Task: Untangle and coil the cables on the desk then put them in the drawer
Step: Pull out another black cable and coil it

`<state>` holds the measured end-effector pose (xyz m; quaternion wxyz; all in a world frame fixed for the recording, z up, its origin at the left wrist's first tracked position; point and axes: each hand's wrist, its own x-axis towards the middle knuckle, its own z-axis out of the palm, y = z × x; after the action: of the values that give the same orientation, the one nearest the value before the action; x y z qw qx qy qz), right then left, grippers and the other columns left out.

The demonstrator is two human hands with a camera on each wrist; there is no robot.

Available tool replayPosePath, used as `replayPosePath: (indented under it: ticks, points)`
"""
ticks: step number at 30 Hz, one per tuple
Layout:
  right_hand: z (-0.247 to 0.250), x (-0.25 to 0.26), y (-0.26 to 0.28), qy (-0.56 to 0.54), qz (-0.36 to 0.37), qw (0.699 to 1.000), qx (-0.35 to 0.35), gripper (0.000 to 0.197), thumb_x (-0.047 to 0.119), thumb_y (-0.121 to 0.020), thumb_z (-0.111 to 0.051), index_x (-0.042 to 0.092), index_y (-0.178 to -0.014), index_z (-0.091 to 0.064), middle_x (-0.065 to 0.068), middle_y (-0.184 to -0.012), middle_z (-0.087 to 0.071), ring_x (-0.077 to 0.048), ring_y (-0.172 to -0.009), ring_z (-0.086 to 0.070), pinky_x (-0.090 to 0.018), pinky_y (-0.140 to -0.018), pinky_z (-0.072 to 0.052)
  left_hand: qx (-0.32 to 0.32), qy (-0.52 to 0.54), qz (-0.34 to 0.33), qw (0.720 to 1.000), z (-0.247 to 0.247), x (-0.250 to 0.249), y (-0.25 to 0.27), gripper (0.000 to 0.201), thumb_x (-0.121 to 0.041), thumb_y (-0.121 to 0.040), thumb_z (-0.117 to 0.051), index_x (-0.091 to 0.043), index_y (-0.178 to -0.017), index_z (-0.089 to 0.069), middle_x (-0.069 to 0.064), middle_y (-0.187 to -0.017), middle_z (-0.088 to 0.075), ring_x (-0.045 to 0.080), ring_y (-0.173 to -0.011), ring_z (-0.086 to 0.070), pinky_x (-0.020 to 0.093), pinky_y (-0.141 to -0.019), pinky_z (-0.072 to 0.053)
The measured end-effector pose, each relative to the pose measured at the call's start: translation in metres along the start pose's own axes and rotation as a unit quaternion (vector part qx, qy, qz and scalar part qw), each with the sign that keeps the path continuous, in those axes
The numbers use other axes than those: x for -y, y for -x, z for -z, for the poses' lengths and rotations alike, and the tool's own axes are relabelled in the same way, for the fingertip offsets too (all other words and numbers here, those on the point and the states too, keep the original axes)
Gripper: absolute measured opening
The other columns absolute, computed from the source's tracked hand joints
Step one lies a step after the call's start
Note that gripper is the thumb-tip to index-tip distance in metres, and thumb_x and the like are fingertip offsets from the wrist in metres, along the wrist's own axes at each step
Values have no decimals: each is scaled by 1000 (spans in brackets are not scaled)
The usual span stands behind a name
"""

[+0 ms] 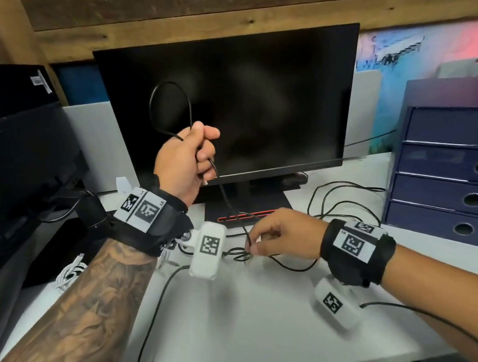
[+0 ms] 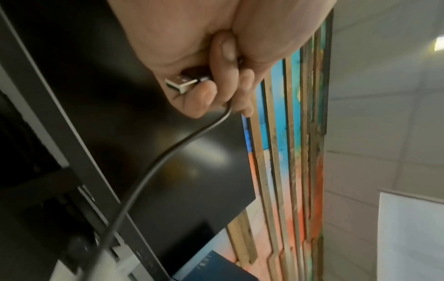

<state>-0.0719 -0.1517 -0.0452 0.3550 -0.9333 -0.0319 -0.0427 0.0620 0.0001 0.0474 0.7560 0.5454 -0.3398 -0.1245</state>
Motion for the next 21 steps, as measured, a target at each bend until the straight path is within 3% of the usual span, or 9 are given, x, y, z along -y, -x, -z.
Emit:
replayPosePath:
  ticks: [2,4,8,11,15,17,19,21]
  points:
    - [10,2,0,-21,25,998,-47,9,22,-91,-73,13,-89,-74,1,-73,-66,-4,-65,-52,-20,-68,-46,-8,-90,-19,996,7,2,-2,31,-31,-107,-41,-12,-91,-61,-7,-55,-33,10,-48,-24,24,-44,-24]
    - [19,5,-1,-107,42,987,-114,15,13,-95,-67,0,-87,-64,6,-78,-65,-8,-70,-55,-22,-72,-48,14,-203,-26,979,8,5,-1,32,-33,-103,-49,-13,-86,-66,-9,-54,-35,10,-49,-29,25,-45,-25]
    - [41,12,-8,-238,29,944,-226,16,11,-102,-53,2,-88,-56,-1,-67,-64,-19,-68,-55,-29,-68,-47,136,-344,-7,929,-6,17,12,28,-36,-97,-61,-13,-86,-74,-16,-49,-50,0,-45,-41,18,-47,-34]
    - [50,21,-6,-307,31,916,-256,18,15,-106,-44,11,-92,-53,-5,-70,-67,-22,-70,-58,-32,-72,-50,197,-335,-18,921,-18,29,19,12,-23,-92,-69,-13,-88,-74,-19,-57,-58,-8,-50,-51,5,-53,-36]
    - [48,26,-4,-301,55,911,-277,15,19,-108,-40,11,-101,-51,-7,-82,-71,-22,-77,-63,-39,-79,-51,200,-316,-74,924,-22,35,19,13,-13,-91,-70,-1,-87,-73,-14,-64,-60,-4,-61,-53,13,-64,-43]
    - [46,24,-3,-261,78,919,-286,11,19,-107,-45,13,-103,-53,-4,-88,-70,-18,-79,-63,-35,-75,-50,169,-305,-77,934,-20,33,18,17,-17,-96,-64,-5,-89,-74,-11,-61,-58,2,-56,-51,17,-58,-42]
    - [42,20,-1,-209,85,930,-289,6,21,-103,-53,16,-100,-56,-5,-90,-67,-15,-79,-62,-30,-73,-50,127,-270,-46,953,-17,32,16,23,-24,-99,-59,-12,-88,-74,-10,-52,-49,10,-47,-40,23,-46,-32]
    - [33,16,1,-159,86,948,-263,10,24,-99,-60,16,-94,-59,-11,-90,-66,-18,-79,-61,-33,-74,-52,110,-202,-6,973,-15,30,13,28,-30,-102,-54,-15,-87,-73,-4,-53,-45,16,-49,-31,27,-46,-24]
